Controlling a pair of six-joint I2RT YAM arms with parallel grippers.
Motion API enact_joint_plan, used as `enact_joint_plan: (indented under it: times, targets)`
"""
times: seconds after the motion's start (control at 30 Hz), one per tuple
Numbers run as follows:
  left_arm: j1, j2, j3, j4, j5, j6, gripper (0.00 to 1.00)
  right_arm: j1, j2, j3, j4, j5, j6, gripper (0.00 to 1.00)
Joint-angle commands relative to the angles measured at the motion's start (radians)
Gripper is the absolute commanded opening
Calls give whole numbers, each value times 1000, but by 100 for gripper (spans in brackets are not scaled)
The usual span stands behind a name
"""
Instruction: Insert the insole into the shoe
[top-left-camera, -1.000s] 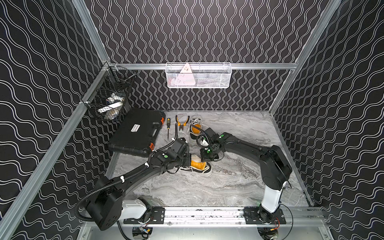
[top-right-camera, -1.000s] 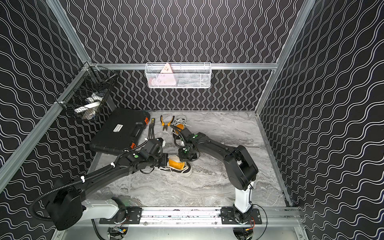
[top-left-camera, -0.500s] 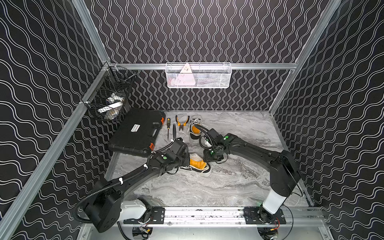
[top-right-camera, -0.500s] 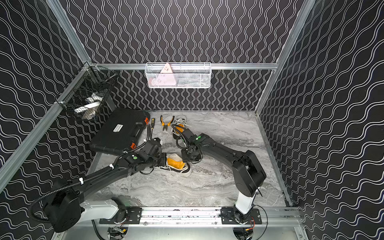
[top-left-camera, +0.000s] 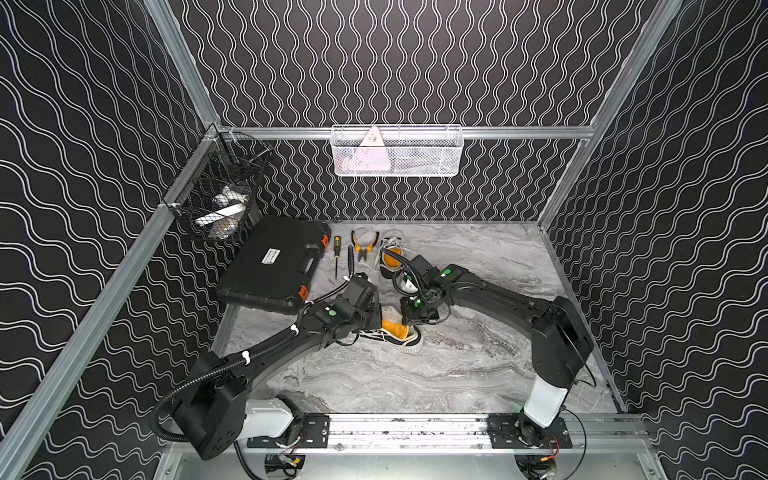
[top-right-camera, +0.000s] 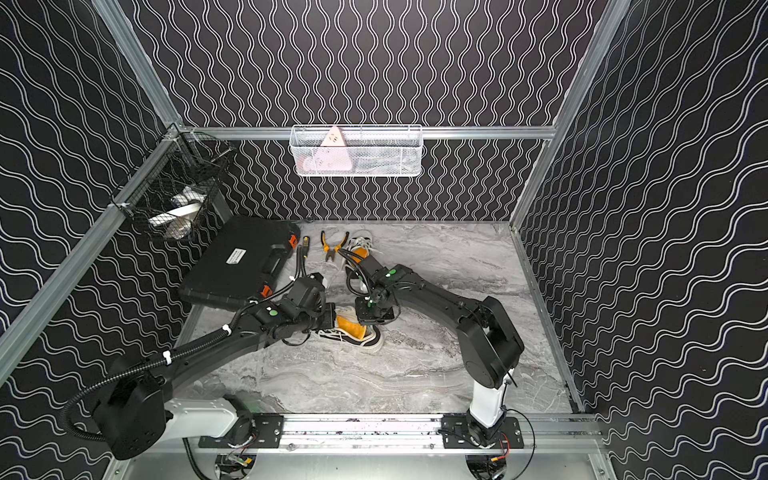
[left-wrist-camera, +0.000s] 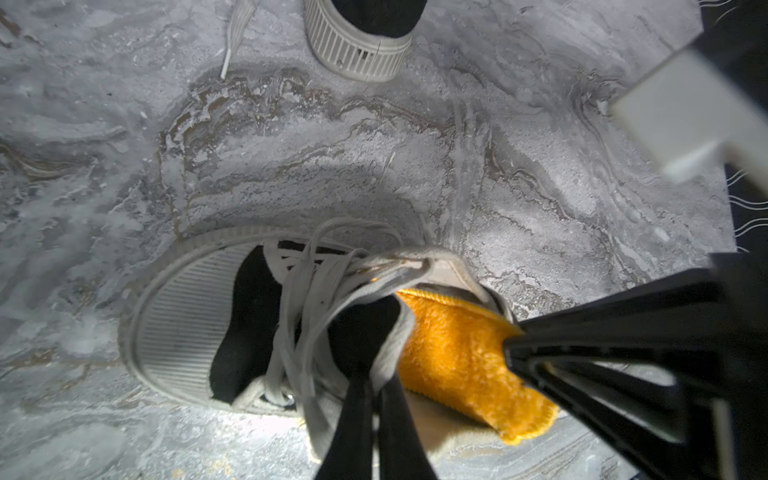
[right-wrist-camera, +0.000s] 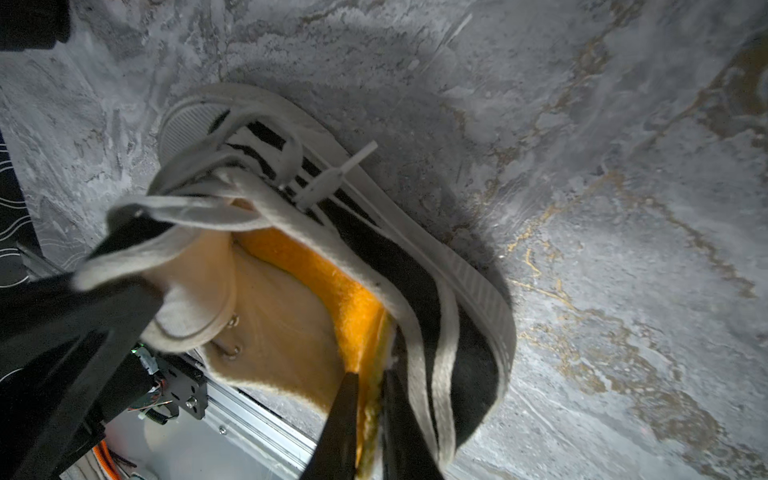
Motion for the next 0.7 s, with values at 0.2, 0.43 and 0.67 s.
enact_joint_plan:
  times: [0.2,0.43,0.67]
  targets:
    - [5,-34,-1,54,20,-9,0,12,2,24,15,76,-66,10]
    - [24,-39,-29,101,71,-56,0,42,-26,-17,62,128,-108,9]
    - [29,-52,-41,133,91,-88,0,55,-74,-213,227,210,-117,8]
